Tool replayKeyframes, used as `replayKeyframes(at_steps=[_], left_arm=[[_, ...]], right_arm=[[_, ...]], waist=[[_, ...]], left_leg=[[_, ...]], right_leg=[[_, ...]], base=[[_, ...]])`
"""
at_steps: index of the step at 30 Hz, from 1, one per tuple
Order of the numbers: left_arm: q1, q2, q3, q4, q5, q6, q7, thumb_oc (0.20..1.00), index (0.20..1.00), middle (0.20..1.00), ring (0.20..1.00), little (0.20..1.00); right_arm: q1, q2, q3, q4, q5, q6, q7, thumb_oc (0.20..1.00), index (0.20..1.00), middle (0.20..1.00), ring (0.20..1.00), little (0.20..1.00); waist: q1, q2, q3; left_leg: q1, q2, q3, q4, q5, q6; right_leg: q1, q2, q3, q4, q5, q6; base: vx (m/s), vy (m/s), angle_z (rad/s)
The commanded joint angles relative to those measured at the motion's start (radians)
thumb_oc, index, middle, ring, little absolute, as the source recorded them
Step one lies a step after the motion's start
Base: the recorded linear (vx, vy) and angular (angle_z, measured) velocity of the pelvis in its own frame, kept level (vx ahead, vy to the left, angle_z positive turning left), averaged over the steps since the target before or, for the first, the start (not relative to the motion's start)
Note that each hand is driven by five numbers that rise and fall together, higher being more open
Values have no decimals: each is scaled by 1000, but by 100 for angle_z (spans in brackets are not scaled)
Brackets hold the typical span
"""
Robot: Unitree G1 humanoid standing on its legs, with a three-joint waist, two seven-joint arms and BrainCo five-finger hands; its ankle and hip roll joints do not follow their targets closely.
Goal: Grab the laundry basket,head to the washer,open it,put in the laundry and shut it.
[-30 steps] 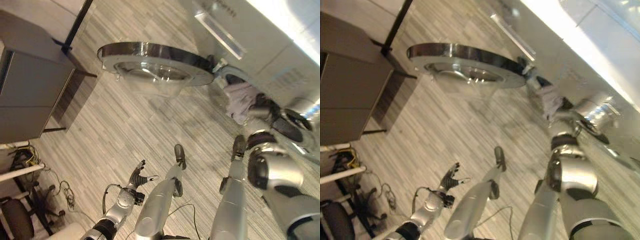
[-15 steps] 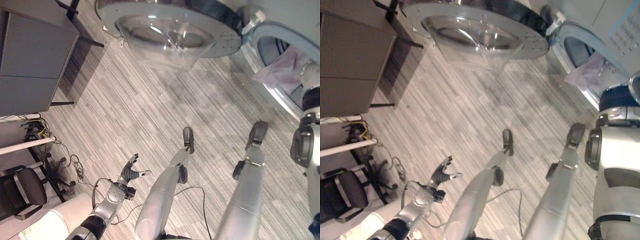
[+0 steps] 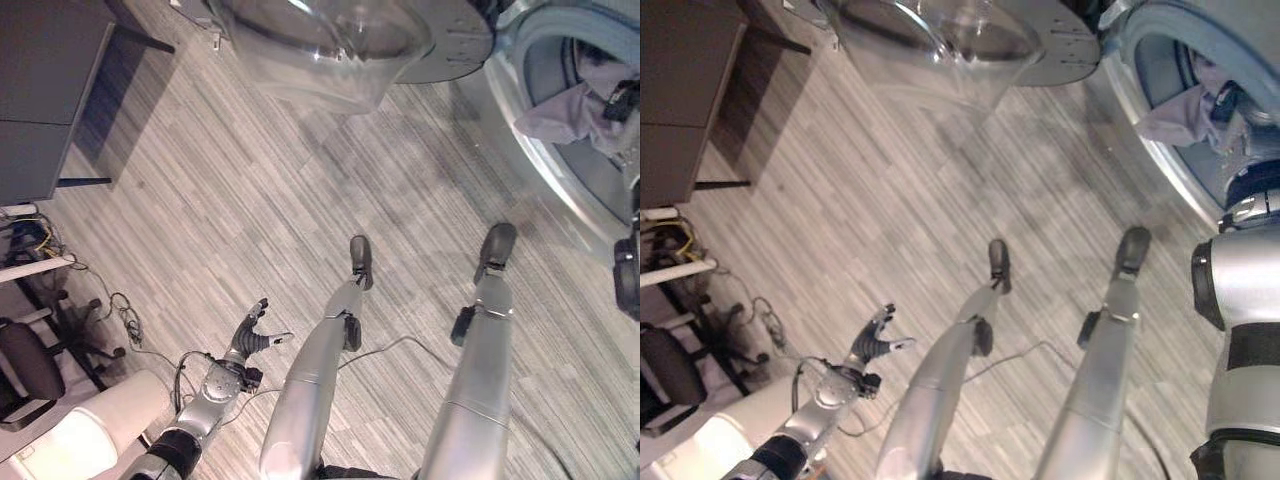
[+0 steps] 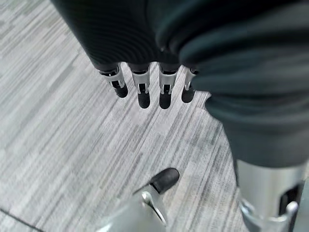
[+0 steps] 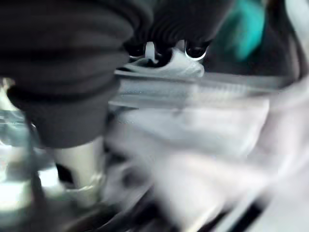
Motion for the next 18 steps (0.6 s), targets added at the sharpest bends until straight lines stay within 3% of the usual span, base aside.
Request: replayKeyframes(at_steps=[1,3,4,6,8,14,15,18], left_arm=[[55,7,32,45,9,-2,5,1000,1000,1000,1000,1000],[54,6,35,56,19,-5,6,1000,1000,1000,1000,1000],[42,5,41,76,40,-10,11,1000,1000,1000,1000,1000],[39,8,47,85,45,-12,11,1000,1000,1000,1000,1000],[32,4,65,86,56,-16,15,1000,1000,1000,1000,1000],[31,-23,95,108,60,-13,21,1000,1000,1000,1000,1000],[29,-35,101,116,65,-10,24,1000,1000,1000,1000,1000],[30,-45,106,115,64,-9,28,1000,1000,1000,1000,1000]], right_arm=[[133,-47,-95,-327,329,-345,56,1000,1000,1000,1000,1000],[178,-11,-146,-378,376,-388,87,1000,1000,1000,1000,1000],[237,60,-197,-441,429,-429,138,1000,1000,1000,1000,1000],[260,87,-211,-460,451,-435,168,1000,1000,1000,1000,1000],[332,194,-236,-548,491,-451,237,1000,1000,1000,1000,1000],[512,365,-255,-614,491,-434,290,1000,1000,1000,1000,1000],[591,449,-269,-632,533,-432,323,1000,1000,1000,1000,1000],[662,499,-273,-615,554,-418,342,1000,1000,1000,1000,1000]], waist=[[-7,46,-59],[-7,42,-57],[-5,37,-52],[-5,32,-48],[-6,26,-43],[-20,5,-34],[-28,-3,-31],[-35,-10,-29]], left_leg=[[48,104,-74,34,-99,-90],[59,102,-78,30,-99,-91],[78,95,-80,24,-99,-91],[86,93,-81,22,-99,-91],[106,85,-80,11,-97,-89],[130,75,-75,-4,-91,-86],[130,71,-74,-9,-90,-85],[129,69,-75,-10,-89,-84]], right_leg=[[70,80,-53,60,-181,-3],[82,82,-56,53,-180,-3],[107,81,-62,37,-173,0],[120,80,-64,26,-168,0],[149,78,-66,-4,-152,5],[196,74,-68,-51,-127,5],[210,72,-68,-68,-120,6],[216,69,-67,-77,-113,6]], base=[[-23,3,-4],[-11,9,-3],[-25,21,-8],[-20,31,-2],[-15,57,9],[-6,60,-3],[-5,61,-3],[-3,50,-1]])
